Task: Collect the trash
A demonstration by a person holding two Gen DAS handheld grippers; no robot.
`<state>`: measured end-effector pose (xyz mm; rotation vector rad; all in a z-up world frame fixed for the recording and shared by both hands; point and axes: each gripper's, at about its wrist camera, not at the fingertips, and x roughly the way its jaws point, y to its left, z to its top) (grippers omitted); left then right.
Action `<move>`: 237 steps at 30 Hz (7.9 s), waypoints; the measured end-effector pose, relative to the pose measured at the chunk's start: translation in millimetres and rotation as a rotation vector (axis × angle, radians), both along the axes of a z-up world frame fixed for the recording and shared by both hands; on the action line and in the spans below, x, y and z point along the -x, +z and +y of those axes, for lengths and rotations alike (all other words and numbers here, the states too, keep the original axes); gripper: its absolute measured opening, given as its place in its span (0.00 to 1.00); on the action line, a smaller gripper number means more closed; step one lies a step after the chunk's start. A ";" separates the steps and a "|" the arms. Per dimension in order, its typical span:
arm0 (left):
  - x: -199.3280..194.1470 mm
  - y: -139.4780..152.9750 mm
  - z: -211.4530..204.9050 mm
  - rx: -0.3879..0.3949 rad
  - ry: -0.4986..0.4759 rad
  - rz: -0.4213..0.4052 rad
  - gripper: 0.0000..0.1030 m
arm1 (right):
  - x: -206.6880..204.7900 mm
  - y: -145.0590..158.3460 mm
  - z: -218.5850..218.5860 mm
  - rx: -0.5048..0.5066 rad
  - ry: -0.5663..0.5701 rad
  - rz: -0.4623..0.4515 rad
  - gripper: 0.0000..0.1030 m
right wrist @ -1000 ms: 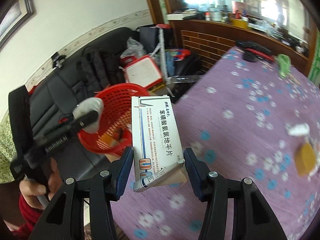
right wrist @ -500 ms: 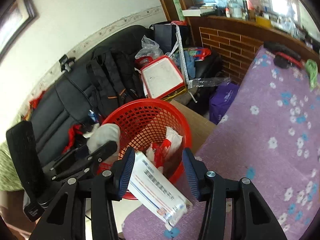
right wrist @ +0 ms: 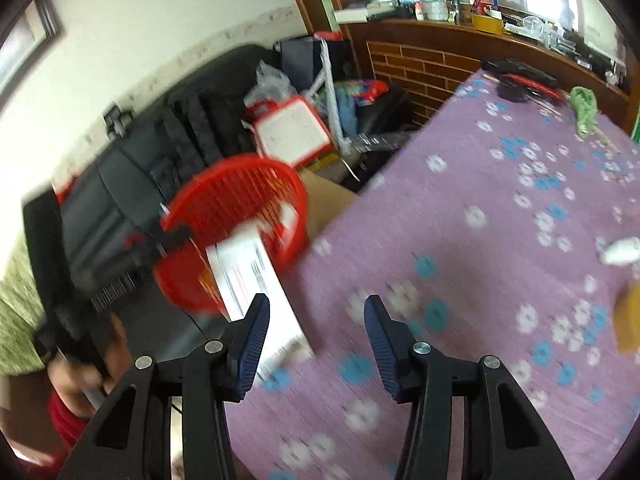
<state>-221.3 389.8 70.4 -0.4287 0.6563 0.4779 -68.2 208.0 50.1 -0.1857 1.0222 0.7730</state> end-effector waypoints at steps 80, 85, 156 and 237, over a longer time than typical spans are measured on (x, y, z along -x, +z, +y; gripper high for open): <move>-10.7 19.2 13.8 0.081 0.132 -0.072 0.53 | -36.6 18.2 -197.8 -0.240 -0.359 -0.002 0.31; -15.4 30.8 -2.1 0.040 0.094 -0.076 0.54 | -37.7 27.1 -220.4 -0.254 -0.410 -0.027 0.33; -303.7 -30.1 -348.2 -0.259 -0.563 0.084 0.64 | -142.2 -35.2 -396.1 -0.008 -0.875 -0.098 0.30; -136.0 21.2 -306.3 -0.322 -0.405 -0.022 0.65 | 33.1 29.0 -296.0 -0.115 -0.604 -0.342 0.30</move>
